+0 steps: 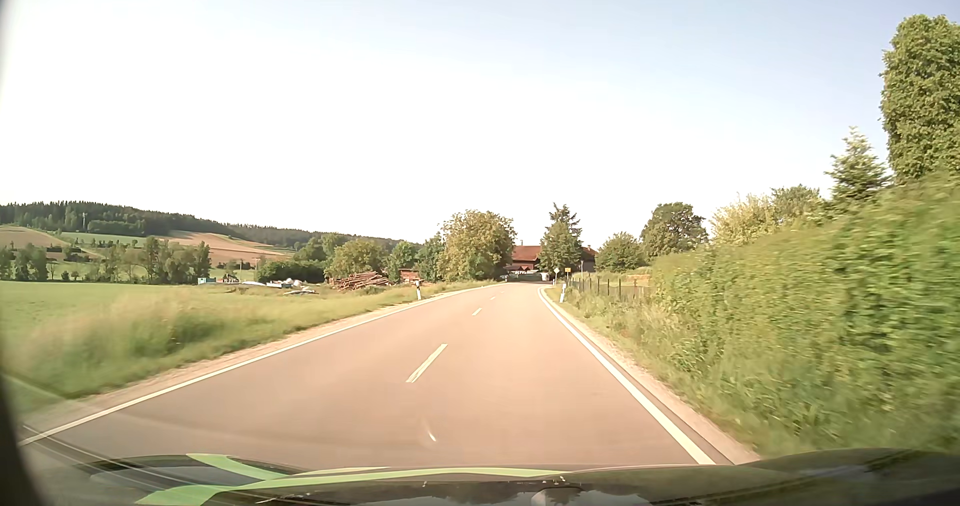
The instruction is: Follow the waypoints while adhering to traffic rules and regulations
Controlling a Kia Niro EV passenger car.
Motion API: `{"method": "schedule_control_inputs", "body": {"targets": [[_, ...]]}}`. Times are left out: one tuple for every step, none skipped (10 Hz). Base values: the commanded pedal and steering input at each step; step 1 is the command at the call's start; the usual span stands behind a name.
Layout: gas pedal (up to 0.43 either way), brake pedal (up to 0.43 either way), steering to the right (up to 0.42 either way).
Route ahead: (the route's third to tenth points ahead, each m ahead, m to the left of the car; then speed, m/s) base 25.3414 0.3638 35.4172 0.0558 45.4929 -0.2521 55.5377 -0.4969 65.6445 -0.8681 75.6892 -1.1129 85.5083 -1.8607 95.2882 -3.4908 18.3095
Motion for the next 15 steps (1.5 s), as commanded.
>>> {"method": "schedule_control_inputs", "body": {"targets": [[0.059,0.000,0.001],[0.059,0.000,0.001],[0.059,0.000,0.001],[0.059,0.000,0.001],[0.059,0.000,0.001],[0.059,0.000,0.002],[0.059,0.000,0.003],[0.059,0.000,0.003],[0.059,0.000,0.003],[0.059,0.000,0.003],[0.008,0.000,0.003],[0.000,0.000,0.003],[0.000,0.000,0.003],[0.000,0.000,0.003],[0.000,0.000,0.003]]}}
